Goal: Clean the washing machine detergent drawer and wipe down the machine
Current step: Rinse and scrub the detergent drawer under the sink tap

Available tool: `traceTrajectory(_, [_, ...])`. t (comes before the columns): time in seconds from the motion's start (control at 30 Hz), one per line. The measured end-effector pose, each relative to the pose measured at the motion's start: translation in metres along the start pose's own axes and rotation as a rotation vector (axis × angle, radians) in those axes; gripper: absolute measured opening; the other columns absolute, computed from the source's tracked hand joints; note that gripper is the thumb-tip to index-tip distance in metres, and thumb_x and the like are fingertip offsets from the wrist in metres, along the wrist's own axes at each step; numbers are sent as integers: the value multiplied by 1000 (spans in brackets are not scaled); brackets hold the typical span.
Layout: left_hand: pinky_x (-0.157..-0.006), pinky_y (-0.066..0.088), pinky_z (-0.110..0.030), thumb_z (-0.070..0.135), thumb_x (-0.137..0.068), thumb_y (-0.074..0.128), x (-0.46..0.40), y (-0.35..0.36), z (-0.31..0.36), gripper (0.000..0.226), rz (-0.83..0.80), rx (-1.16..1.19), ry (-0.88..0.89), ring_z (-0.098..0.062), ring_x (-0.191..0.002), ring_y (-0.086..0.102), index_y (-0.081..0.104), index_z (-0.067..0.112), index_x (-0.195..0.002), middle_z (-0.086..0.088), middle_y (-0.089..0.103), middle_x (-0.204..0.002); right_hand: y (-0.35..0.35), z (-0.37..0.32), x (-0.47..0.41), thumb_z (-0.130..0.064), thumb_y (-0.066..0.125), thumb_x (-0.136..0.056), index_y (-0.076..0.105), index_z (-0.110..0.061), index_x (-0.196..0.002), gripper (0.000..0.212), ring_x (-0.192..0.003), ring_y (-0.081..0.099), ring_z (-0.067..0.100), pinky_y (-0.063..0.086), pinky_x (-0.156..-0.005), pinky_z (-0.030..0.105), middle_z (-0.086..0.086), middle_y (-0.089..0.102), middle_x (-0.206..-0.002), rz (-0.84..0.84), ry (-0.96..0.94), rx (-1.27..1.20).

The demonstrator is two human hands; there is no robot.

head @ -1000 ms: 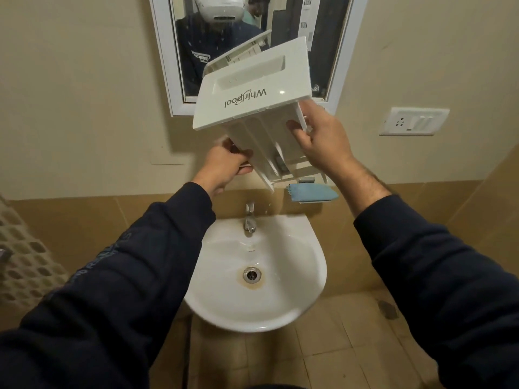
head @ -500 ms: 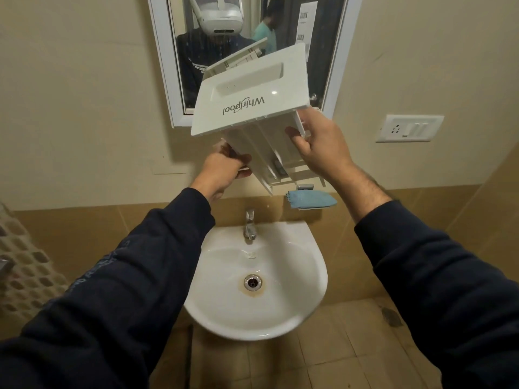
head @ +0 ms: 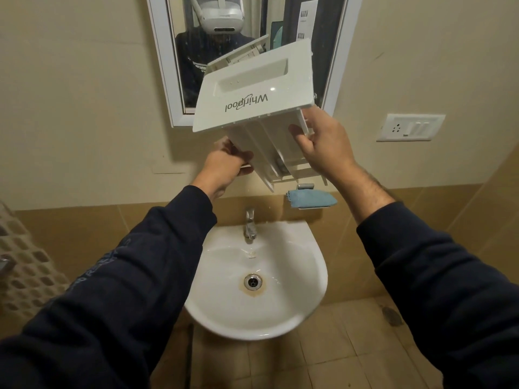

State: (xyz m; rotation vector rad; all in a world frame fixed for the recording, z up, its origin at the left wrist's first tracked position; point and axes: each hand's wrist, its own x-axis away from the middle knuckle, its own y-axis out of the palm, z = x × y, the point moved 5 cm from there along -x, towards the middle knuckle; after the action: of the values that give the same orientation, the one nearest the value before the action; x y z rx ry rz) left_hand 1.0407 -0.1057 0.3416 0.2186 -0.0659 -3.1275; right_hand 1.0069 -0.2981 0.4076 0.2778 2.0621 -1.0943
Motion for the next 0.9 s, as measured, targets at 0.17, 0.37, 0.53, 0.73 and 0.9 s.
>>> traceTrajectory(0.17, [-83,60,-39,-1,-91,64,-4,-2,0,17,12,-7,24,-23,-92,63,52,6,-100,-16,55,-102,-2,-2,-1,-33,56,-97,50,-20,-140,45,-105,60,16,50,-84,30,3,65,-122,27,10,3])
traceTrajectory(0.37, [-85,59,-37,-7,-92,59,6,1,-24,23,-1,1,-37,-19,-92,66,58,16,-92,-3,65,-96,14,6,15,-27,57,-97,50,-19,-140,44,-109,60,20,56,-89,41,4,64,-123,-68,40,-22])
traceTrajectory(0.53, [-85,59,-36,-2,-92,61,0,0,-13,14,16,17,-10,-20,-93,62,54,9,-95,-8,59,-100,6,3,9,-27,56,-98,52,-16,-137,41,-95,59,13,50,-81,29,5,64,-122,2,38,-37])
traceTrajectory(0.73, [-83,60,-37,-6,-91,61,3,5,-31,20,19,-37,-35,-25,-100,66,59,14,-97,-7,65,-102,17,13,20,-24,55,-98,55,-15,-134,38,-90,53,10,46,-78,27,4,66,-116,-59,46,-25])
traceTrajectory(0.9, [-81,60,-35,-3,-91,62,-1,3,-28,8,62,-26,-6,-21,-90,65,55,1,-90,-7,57,-93,11,10,19,-20,56,-98,57,-9,-130,33,-84,50,10,37,-72,19,7,64,-111,-13,46,15])
